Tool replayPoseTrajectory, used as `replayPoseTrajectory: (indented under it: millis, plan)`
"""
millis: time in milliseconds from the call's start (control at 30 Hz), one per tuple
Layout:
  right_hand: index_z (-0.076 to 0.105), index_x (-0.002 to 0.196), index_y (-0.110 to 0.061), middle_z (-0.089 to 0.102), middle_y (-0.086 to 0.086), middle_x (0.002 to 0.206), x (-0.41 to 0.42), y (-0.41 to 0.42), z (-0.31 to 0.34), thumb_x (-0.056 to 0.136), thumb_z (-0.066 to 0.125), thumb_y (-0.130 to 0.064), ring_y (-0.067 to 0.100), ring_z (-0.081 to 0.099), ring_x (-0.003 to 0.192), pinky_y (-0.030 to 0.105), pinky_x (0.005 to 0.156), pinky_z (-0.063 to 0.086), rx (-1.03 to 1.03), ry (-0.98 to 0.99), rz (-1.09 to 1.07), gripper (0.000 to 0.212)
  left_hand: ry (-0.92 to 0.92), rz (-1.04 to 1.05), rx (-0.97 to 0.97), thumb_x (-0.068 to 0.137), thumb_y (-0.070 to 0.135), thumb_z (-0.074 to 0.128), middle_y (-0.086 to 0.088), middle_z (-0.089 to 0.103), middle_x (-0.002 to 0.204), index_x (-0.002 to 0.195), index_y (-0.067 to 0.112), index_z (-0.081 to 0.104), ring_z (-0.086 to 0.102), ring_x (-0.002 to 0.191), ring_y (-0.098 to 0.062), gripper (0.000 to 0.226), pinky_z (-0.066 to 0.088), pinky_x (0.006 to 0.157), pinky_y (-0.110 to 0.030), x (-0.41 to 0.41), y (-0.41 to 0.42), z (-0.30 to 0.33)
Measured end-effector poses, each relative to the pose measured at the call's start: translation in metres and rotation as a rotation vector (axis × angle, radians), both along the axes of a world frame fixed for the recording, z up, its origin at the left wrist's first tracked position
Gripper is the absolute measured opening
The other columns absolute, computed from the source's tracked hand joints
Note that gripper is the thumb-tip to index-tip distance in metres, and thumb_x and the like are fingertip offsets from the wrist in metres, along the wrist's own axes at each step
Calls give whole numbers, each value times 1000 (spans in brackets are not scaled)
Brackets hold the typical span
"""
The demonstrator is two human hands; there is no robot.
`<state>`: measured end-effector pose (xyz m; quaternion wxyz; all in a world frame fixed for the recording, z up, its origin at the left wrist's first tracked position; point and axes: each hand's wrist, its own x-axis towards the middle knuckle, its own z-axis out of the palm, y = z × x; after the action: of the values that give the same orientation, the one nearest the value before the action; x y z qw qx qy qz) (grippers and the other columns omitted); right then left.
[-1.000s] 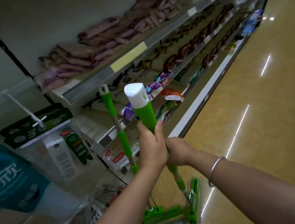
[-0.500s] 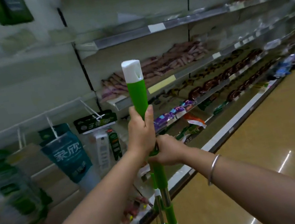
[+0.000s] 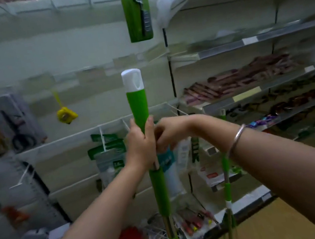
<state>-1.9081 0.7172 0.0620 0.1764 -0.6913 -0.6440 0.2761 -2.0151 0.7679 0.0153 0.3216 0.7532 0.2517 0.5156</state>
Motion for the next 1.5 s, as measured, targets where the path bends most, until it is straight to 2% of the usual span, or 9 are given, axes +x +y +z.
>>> replayPoseTrajectory:
  millis: [133, 300, 400, 467, 700, 833, 1067, 1233, 1500]
  plan:
    - [60, 112, -12, 64, 15, 107, -78, 33, 49, 84, 46, -1, 20, 57, 88, 38, 79, 50, 280, 189, 22, 33, -71, 43, -16, 86, 51, 45, 3, 59, 80, 114, 12, 50, 57, 74, -18, 48, 47, 68, -30, -81, 31, 5]
    - [53, 121, 1, 63, 18, 109, -176, 75, 70, 90, 55, -6, 25, 60, 95, 47, 93, 50, 346, 425, 200, 32, -51, 209, 52, 96, 34, 42, 8, 51, 73, 114, 15, 48, 50, 59, 0, 26, 42, 52, -13, -177, 58, 19]
    - [55, 117, 4, 63, 15, 101, -233, 103, 69, 88, 61, -8, 22, 61, 89, 41, 88, 52, 352, 507, 328, 31, -69, 306, 18, 94, 43, 41, -1, 51, 63, 101, 21, 49, 52, 49, -8, 25, 45, 51, -36, -240, 74, 23]
    - [58, 111, 1, 64, 13, 96, -275, 125, 68, 88, 62, -7, 19, 63, 82, 35, 83, 53, 336, 548, 424, 25, -72, 399, 0, 97, 33, 41, 0, 50, 61, 102, 20, 47, 52, 45, -4, 16, 43, 49, -32, -282, 86, 23]
    - [57, 112, 7, 66, 24, 107, -417, 205, 73, 88, 61, -9, 25, 65, 91, 26, 78, 56, 281, 516, 651, 29, -121, 610, -121, 94, 40, 39, -3, 49, 52, 104, 14, 50, 48, 43, -19, 31, 43, 48, -38, -421, 133, 25]
    - [57, 112, 9, 66, 24, 108, -495, 248, 82, 89, 60, -10, 25, 65, 91, 27, 79, 56, 266, 522, 753, 30, -113, 705, -122, 100, 26, 36, 0, 47, 55, 98, 16, 50, 47, 41, -7, 17, 40, 43, -24, -496, 161, 35]
    - [59, 83, -17, 65, -2, 78, -631, 302, 96, 89, 61, -16, 2, 65, 64, 15, 62, 53, 310, 508, 920, 7, -163, 813, -120, 98, 37, 36, -10, 47, 60, 101, 22, 50, 47, 46, -22, 21, 41, 42, -31, -626, 203, 49]
    - [60, 106, -4, 67, 5, 90, -727, 326, 107, 91, 58, -21, 12, 65, 75, 24, 73, 57, 353, 501, 972, 22, -209, 813, -121, 99, 36, 33, -6, 49, 58, 112, 22, 48, 49, 43, -15, 25, 44, 46, -32, -713, 223, 66]
    - [58, 108, -2, 68, 14, 98, -843, 360, 134, 92, 57, -22, 26, 68, 89, 40, 85, 57, 459, 517, 964, 25, -224, 755, -91, 98, 39, 35, -6, 48, 58, 110, 12, 47, 49, 44, -15, 32, 45, 44, -30, -833, 267, 96]
